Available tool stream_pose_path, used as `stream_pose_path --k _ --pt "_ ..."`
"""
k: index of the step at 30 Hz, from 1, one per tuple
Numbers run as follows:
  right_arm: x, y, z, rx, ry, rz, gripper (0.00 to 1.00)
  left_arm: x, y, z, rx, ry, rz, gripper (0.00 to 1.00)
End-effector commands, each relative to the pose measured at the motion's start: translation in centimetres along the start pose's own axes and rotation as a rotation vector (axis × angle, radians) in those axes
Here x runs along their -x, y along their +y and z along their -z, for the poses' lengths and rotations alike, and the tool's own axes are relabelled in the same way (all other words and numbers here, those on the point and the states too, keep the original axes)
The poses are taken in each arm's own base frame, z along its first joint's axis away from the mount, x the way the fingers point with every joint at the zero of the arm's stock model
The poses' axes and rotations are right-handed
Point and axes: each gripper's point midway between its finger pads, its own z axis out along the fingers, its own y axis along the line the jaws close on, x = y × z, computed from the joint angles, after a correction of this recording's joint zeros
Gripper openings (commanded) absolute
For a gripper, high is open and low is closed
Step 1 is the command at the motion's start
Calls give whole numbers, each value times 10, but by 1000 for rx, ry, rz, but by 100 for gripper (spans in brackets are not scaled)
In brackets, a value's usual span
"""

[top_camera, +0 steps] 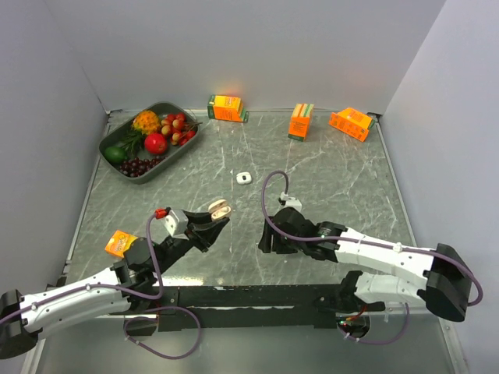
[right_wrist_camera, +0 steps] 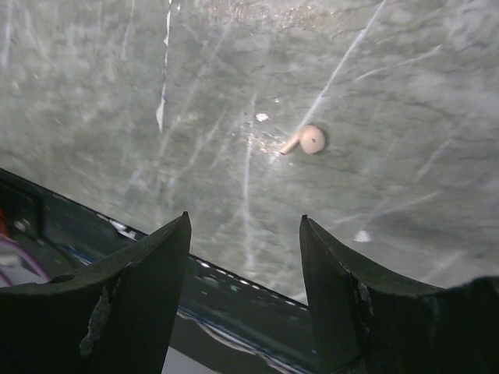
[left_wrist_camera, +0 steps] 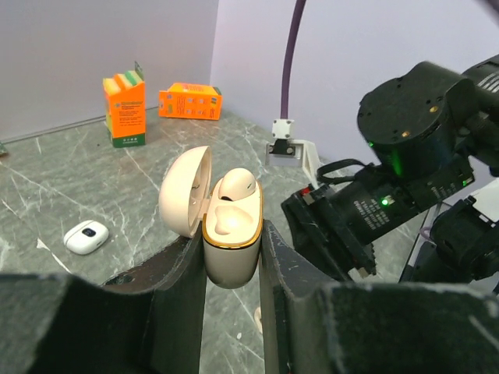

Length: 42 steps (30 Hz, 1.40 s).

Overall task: Insert the wireless bluetooth earbuds into the charging case
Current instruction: Pick up the earbud from the center of the board.

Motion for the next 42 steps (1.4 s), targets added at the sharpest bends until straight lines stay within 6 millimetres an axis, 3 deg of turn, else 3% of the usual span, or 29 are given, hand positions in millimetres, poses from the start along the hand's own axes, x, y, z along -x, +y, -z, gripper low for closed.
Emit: stream_pose_path --k 1,13,22,42 --pt "3 6 -18 6 -14 -236 65 7 0 2 9 -30 36 1" --pt "19 -13 -48 -130 -8 -227 60 10 4 11 24 -43 46 1" --pt "24 -23 -58 -191 3 -195 59 10 3 10 15 -43 41 1" --pt "6 -35 -70 -225 65 -196 52 9 -1 9 -1 -37 48 1"
